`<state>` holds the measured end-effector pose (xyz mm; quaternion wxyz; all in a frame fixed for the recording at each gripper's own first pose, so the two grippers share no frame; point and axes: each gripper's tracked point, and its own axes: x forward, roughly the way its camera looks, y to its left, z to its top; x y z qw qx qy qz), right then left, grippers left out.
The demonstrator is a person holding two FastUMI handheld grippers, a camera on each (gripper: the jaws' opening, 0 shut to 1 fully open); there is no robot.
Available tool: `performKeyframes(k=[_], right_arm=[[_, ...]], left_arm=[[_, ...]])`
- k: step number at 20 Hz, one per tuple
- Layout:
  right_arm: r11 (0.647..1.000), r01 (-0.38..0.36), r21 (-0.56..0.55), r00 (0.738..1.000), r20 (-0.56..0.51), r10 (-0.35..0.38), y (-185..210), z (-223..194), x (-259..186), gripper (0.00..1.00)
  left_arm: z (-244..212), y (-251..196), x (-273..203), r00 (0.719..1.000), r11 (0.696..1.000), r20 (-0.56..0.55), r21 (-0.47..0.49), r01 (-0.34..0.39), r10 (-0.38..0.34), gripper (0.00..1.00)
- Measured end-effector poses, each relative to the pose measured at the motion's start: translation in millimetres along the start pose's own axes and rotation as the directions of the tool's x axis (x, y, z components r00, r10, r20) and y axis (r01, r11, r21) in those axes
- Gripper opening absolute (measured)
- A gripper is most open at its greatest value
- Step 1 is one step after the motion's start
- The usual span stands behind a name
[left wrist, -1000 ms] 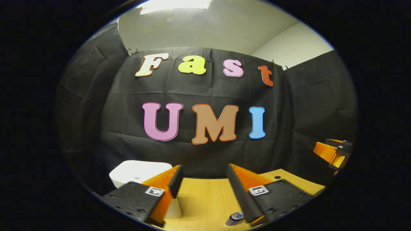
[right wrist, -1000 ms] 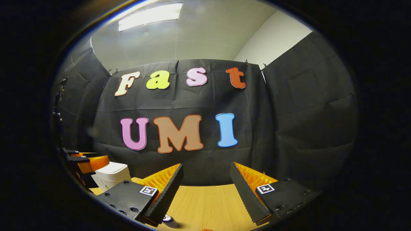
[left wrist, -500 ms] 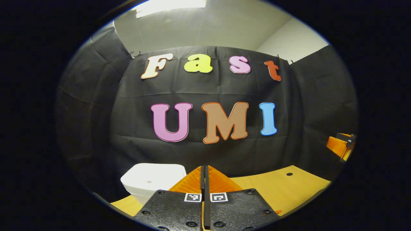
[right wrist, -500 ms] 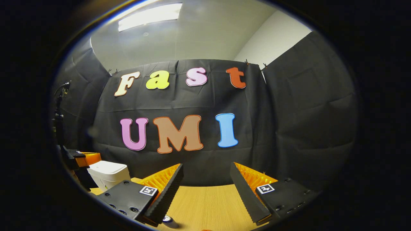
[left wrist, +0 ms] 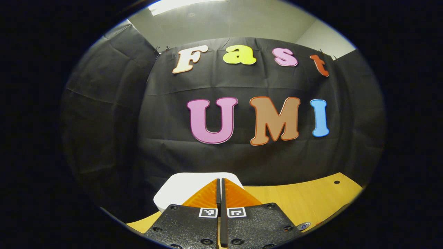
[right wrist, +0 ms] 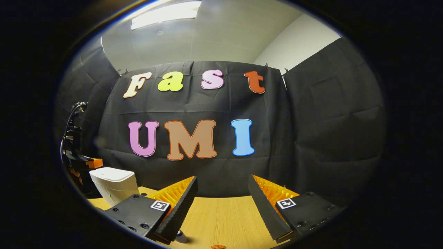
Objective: Press the lid of the desktop garbage bin to open it, pick up the crumpled paper on the desktop and throw it into the bin, then pick up the pop can on the desktop and drop it into the bin, and finally close the garbage bin lid.
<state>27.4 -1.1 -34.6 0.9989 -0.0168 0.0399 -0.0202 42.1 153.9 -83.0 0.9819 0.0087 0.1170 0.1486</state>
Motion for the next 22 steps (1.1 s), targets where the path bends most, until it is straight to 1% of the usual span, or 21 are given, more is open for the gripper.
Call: performKeyframes(k=[6,7,8,9,10,11,12,13,14,15,16,17,18,20,21,22], right_arm=[[0.999,0.028,-0.022,0.999,-0.025,-0.029,-3.0,-8.6,-3.3,0.96],[0.999,0.031,-0.028,0.999,-0.028,-0.031,-3.0,-9.1,-4.1,0.96],[0.999,0.032,-0.029,0.999,-0.03,-0.033,-2.3,-9.4,-5.1,0.96],[0.999,0.029,-0.025,0.999,-0.032,-0.03,-0.5,-11.1,-5.2,0.96],[1.0,0.024,-0.017,0.999,-0.039,-0.024,1.3,-12.8,-5.0,0.96],[1.0,0.021,-0.008,0.998,-0.051,-0.021,2.2,-18.2,-3.9,0.96],[1.0,0.018,0.0,0.997,-0.069,-0.018,3.6,-22.8,-3.1,0.96],[1.0,0.015,0.007,0.996,-0.087,-0.014,5.7,-28.6,-2.4,0.96],[1.0,0.008,0.012,0.995,-0.099,-0.007,8.0,-31.0,-1.6,0.96],[1.0,0.003,0.014,0.995,-0.104,-0.002,9.6,-31.0,-0.1,0.96],[1.0,0.002,0.018,0.995,-0.101,0.0,9.9,-28.4,1.9,0.96],[1.0,-0.001,0.023,0.996,-0.092,0.003,10.6,-24.9,2.5,0.96],[1.0,-0.005,0.026,0.997,-0.079,0.007,10.3,-21.0,3.8,0.96],[1.0,-0.004,0.021,0.998,-0.061,0.005,6.0,-16.6,7.1,0.96],[1.0,0.003,0.019,0.998,-0.057,-0.002,1.6,-15.2,8.9,0.96],[1.0,0.011,0.019,0.998,-0.054,-0.01,-3.0,-12.8,10.6,0.96]], left_arm=[[-52.9,28.5,25.2,0.991,0.997,-0.126,-0.058,-0.053,0.045,0.0],[-55.5,30.8,26.0,0.99,0.996,-0.129,-0.063,-0.059,0.05,0.0],[-50.9,30.9,27.8,0.994,0.997,-0.095,-0.062,-0.054,0.048,0.0],[-58.9,29.1,27.0,0.993,0.997,-0.106,-0.054,-0.056,0.05,0.0],[-57.6,29.2,23.6,0.996,0.997,-0.069,-0.039,-0.062,0.059,0.0],[-57.7,27.3,21.8,0.998,0.998,-0.037,-0.007,-0.057,0.057,0.0],[-61.6,24.5,21.5,0.998,0.998,-0.036,0.038,-0.053,0.055,0.0],[-58.7,24.6,22.3,0.998,0.997,-0.024,0.048,-0.056,0.058,0.0],[-63.1,26.5,21.5,0.998,0.998,-0.035,0.039,-0.056,0.058,0.0],[-59.7,27.2,21.7,0.998,0.998,-0.02,0.022,-0.053,0.053,0.0],[-56.3,26.8,22.0,0.999,0.999,-0.008,0.003,-0.05,0.05,0.0],[-53.5,25.1,23.0,0.999,0.999,-0.001,0.013,-0.046,0.046,0.0],[-48.4,24.4,23.2,0.999,0.999,0.013,0.034,-0.042,0.042,0.0],[-45.2,20.0,20.2,0.999,0.995,0.0,0.089,-0.037,0.037,0.0],[-34.7,16.4,14.9,0.999,0.994,0.019,0.101,-0.029,0.027,0.0],[-16.7,8.5,6.7,0.998,0.995,0.063,0.102,-0.011,0.004,0.0]])
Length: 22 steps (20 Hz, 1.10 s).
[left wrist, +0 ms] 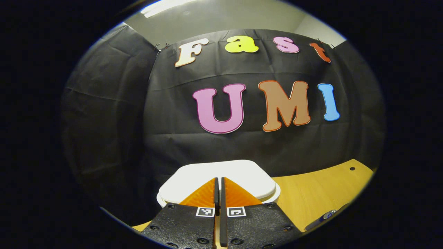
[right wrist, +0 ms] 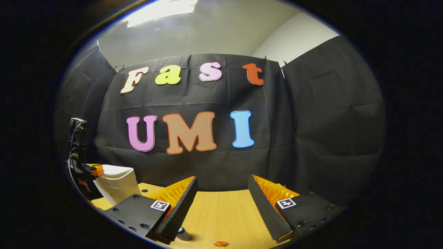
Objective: Press the lid of the desktop garbage bin to open it, pick up the crumpled paper on the desktop and throw it into the bin, then pick up the pop can on the desktop and drop it into the bin, and finally close the garbage bin lid.
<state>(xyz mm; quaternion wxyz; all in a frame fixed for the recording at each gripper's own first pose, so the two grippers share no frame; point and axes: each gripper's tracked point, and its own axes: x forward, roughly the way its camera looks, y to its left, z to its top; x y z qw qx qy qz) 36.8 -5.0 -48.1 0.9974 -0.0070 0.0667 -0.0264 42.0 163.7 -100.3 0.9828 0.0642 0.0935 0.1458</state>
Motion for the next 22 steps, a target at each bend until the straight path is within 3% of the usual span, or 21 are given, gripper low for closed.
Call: performKeyframes(k=[2,4,5,7,9,10,12,13,17,18,19,22], right_arm=[[1.0,0.013,0.007,1.0,0.006,-0.013,-7.4,3.5,2.1,0.96],[1.0,0.018,0.01,1.0,0.003,-0.018,-11.1,3.2,5.8,0.96],[1.0,0.016,0.01,1.0,-0.001,-0.016,-11.2,1.9,7.4,0.96],[1.0,0.008,0.007,1.0,-0.015,-0.008,-9.6,-2.7,11.2,0.96],[1.0,-0.016,0.003,0.999,-0.052,0.016,-4.2,-17.5,16.4,0.99],[1.0,-0.028,-0.002,0.996,-0.088,0.028,-1.8,-29.5,19.6,0.99],[0.999,-0.047,-0.006,0.981,-0.189,0.045,1.9,-63.2,24.4,0.96],[0.998,-0.055,-0.008,0.969,-0.242,0.051,3.8,-84.7,26.1,0.96],[0.996,-0.09,-0.014,0.88,-0.469,0.073,8.9,-173.8,21.9,0.97],[0.996,-0.089,-0.018,0.864,-0.498,0.068,7.5,-192.1,22.2,0.92],[0.996,-0.086,-0.024,0.849,-0.524,0.061,5.4,-209.0,21.5,0.97],[0.995,-0.094,-0.043,0.789,-0.612,0.048,3.9,-256.6,19.1,0.97]], left_arm=[[43.8,-16.9,-13.9,0.993,0.999,0.106,-0.021,0.05,-0.048,0.0],[64.1,-45.9,-23.8,0.98,0.988,0.149,-0.051,0.143,-0.134,0.1],[69.4,-55.0,-30.8,0.975,0.983,0.159,-0.066,0.169,-0.157,0.35],[81.0,-71.5,-45.9,0.962,0.972,0.183,-0.08,0.219,-0.201,0.67],[86.9,-83.3,-59.6,0.952,0.965,0.207,-0.083,0.248,-0.226,0.89],[87.3,-87.1,-66.2,0.949,0.963,0.215,-0.09,0.255,-0.232,0.93],[84.1,-89.9,-76.9,0.948,0.958,0.215,-0.115,0.263,-0.234,0.96],[81.5,-90.3,-80.2,0.95,0.956,0.206,-0.129,0.264,-0.235,0.89],[69.8,-85.3,-91.6,0.96,0.954,0.166,-0.162,0.253,-0.227,0.89],[67.9,-81.9,-94.6,0.962,0.957,0.158,-0.154,0.245,-0.221,0.89],[67.0,-77.6,-97.8,0.965,0.962,0.153,-0.14,0.234,-0.213,0.89],[66.7,-66.8,-106.4,0.969,0.969,0.144,-0.118,0.216,-0.199,0.89]])
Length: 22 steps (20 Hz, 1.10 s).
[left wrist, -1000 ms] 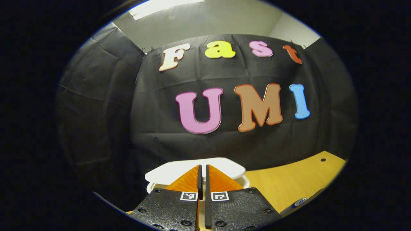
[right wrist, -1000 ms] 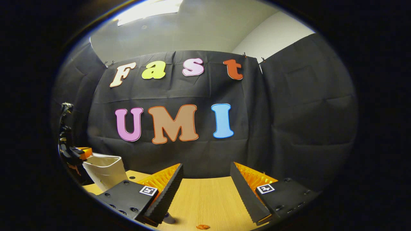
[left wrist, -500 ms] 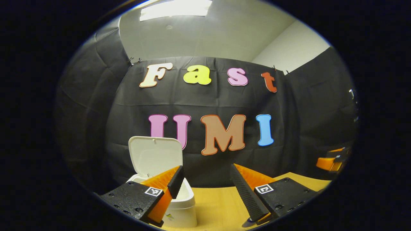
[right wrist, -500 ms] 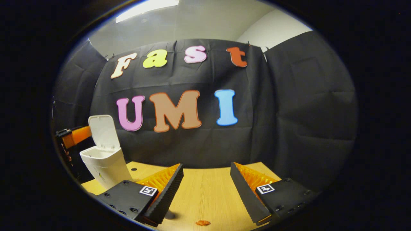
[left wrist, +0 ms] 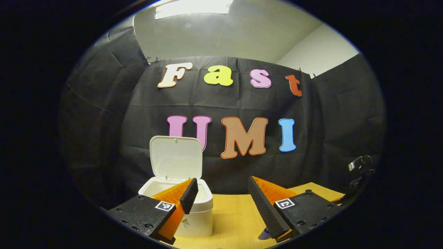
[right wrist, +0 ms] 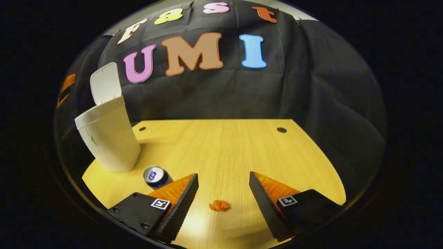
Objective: Press the lid of the desktop garbage bin to open it, pick up the crumpled paper on the desktop and throw it into the bin, then pick up the pop can on the desktop and drop it into the bin, and finally close the garbage bin lid.
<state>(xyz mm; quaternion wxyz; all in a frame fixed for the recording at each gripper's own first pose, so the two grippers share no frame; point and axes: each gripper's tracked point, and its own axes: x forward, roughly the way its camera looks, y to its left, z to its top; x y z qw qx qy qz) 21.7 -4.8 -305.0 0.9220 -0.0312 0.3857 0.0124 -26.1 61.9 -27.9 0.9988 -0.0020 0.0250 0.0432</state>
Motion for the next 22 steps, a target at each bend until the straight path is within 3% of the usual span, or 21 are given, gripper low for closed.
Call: performKeyframes(k=[5,7,8,11,14,15,17,22], right_arm=[[0.999,-0.014,-0.03,0.988,-0.151,0.009,6.3,-58.5,33.7,0.98],[0.998,-0.013,-0.054,0.979,-0.204,0.001,7.1,-73.8,42.4,0.92],[0.998,-0.011,-0.059,0.974,-0.224,-0.003,5.5,-79.0,43.6,0.97],[0.998,-0.011,-0.058,0.968,-0.25,-0.004,6.0,-90.6,50.6,0.9],[0.997,-0.049,-0.052,0.949,-0.315,0.03,7.9,-104.1,51.6,0.72],[0.997,-0.049,-0.061,0.957,-0.288,0.029,6.1,-100.0,56.1,0.74],[0.995,-0.06,-0.081,0.955,-0.294,0.034,4.7,-99.7,54.2,0.65],[0.993,-0.081,-0.091,0.955,-0.292,0.051,5.2,-95.9,56.2,0.58]], left_arm=[[-0.5,19.5,-13.7,0.998,0.998,-0.022,0.032,-0.051,0.052,0.89],[-1.7,26.3,-17.1,0.997,0.997,-0.033,0.043,-0.067,0.069,0.89],[-2.6,29.3,-18.4,0.996,0.996,-0.039,0.049,-0.074,0.076,0.89],[-2.3,33.5,-20.6,0.995,0.994,-0.043,0.063,-0.087,0.09,0.89],[-6.5,33.8,-18.9,0.994,0.994,-0.058,0.065,-0.09,0.093,0.9],[-8.6,33.0,-18.5,0.993,0.994,-0.065,0.069,-0.089,0.094,0.9],[-12.3,31.6,-18.7,0.993,0.993,-0.076,0.075,-0.086,0.092,0.9],[-17.5,30.2,-18.5,0.992,0.995,-0.091,0.06,-0.083,0.088,0.89]])
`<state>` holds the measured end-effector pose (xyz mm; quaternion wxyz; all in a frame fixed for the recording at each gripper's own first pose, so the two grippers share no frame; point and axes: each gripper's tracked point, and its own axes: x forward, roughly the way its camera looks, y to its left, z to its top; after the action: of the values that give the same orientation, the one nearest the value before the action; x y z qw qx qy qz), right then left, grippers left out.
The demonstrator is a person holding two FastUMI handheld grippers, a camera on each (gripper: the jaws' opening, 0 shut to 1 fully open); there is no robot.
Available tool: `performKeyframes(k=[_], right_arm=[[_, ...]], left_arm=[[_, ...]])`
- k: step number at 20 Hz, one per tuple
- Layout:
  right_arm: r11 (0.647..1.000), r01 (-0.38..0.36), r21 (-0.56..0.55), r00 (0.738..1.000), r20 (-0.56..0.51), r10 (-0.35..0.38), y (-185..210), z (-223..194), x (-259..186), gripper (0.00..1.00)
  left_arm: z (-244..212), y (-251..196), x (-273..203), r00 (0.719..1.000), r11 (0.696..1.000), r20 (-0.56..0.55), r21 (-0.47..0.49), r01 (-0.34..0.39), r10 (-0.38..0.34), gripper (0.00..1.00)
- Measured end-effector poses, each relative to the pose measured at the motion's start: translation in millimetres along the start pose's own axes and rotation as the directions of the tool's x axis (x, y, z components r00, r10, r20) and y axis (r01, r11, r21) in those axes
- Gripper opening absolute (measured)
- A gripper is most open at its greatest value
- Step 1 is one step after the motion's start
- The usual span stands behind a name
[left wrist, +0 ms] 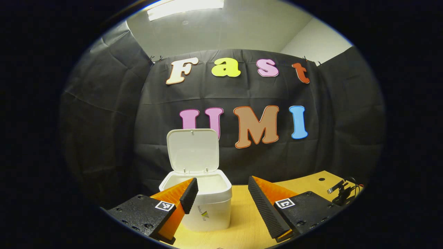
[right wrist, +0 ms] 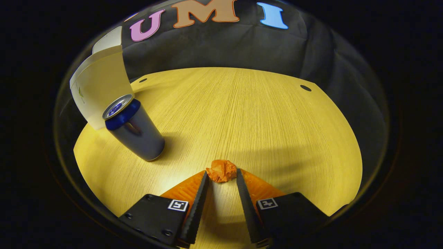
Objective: Press the lid of the desktop garbage bin to open it, pick up the crumpled paper on the desktop and throw it into the bin, then pick up the pop can on the desktop and drop it into the bin, and finally close the garbage bin lid.
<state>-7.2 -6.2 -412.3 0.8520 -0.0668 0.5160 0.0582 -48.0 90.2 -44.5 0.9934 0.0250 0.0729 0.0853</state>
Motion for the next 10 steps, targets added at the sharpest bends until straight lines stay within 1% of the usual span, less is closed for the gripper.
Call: performKeyframes(k=[1,3,5,6,7,8,9,10], right_arm=[[1.0,-0.005,-0.006,1.0,0.005,0.005,-0.7,1.0,2.0,0.55],[1.0,-0.007,-0.004,1.0,0.018,0.007,-0.5,0.8,3.0,0.44],[1.0,-0.011,0.006,0.999,0.036,0.011,0.7,1.4,0.5,0.37],[1.0,-0.01,0.008,0.998,0.056,0.009,-0.6,4.9,-3.1,0.42],[1.0,-0.008,0.014,0.996,0.094,0.007,0.0,12.1,-7.0,0.42],[1.0,-0.021,0.021,0.991,0.13,0.018,2.0,20.9,-16.4,0.37],[0.999,-0.042,0.026,0.985,0.171,0.037,4.8,32.6,-27.8,0.37],[0.999,-0.047,0.021,0.976,0.212,0.041,5.7,48.1,-39.0,0.37]], left_arm=[[-0.5,0.3,-0.5,1.0,1.0,-0.003,-0.002,-0.002,0.002,0.9],[-1.6,1.7,-1.8,1.0,1.0,-0.007,-0.001,-0.007,0.007,0.9],[-1.7,0.3,-1.6,1.0,1.0,-0.009,0.001,-0.007,0.007,0.9],[-2.3,0.5,-1.8,1.0,1.0,-0.011,0.003,-0.006,0.006,0.9],[-2.1,-0.5,-2.3,1.0,1.0,-0.013,0.005,-0.005,0.005,0.9],[-3.1,-1.1,-2.2,1.0,1.0,-0.015,0.008,-0.004,0.004,0.9],[-3.3,-2.1,-2.1,1.0,1.0,-0.017,0.01,-0.003,0.003,0.9],[-4.0,-2.3,-2.2,1.0,1.0,-0.018,0.008,0.0,0.0,0.9]])
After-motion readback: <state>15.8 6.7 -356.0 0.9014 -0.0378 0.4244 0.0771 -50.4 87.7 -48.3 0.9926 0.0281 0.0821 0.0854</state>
